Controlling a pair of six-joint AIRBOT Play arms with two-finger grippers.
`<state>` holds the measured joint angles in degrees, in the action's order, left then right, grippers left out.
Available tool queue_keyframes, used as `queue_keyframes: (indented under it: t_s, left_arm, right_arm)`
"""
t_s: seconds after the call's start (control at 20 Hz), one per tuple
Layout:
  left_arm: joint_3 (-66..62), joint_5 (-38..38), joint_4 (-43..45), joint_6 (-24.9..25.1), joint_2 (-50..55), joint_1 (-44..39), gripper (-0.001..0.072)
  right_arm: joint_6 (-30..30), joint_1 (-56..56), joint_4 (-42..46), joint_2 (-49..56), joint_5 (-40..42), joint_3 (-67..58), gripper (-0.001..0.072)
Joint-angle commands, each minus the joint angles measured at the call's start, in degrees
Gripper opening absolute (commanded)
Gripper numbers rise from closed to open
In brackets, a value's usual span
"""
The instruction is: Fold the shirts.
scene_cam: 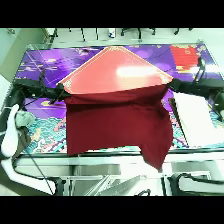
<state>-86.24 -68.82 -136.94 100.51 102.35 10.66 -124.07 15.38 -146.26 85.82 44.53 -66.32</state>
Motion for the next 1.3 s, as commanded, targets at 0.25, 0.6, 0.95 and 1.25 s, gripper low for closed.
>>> queue_keyframes:
  t_s: [0.25,0.6,0.95,1.25]
  left_arm:
    - [-28.15,0.9,-2.1,-1.62,19.34,-0.04,0.0013]
    - [-28.68,-7.06,4.61,-1.57,19.26,-0.79,0.0013]
    - [-23.5,-9.53,8.5,5.57,19.28,-1.2,0.0013]
    - [-23.32,-11.26,9.25,10.25,19.34,-1.22,0.0013]
  right_arm:
    - [4.07,1.62,-1.05,14.69,-3.41,-19.5,0.0023]
    - [9.05,0.09,17.73,13.31,9.14,-17.79,0.0022]
    - [14.67,-1.6,29.09,11.41,5.27,-8.59,0.0022]
    - [14.67,-1.57,29.27,11.78,4.5,-8.0,0.0022]
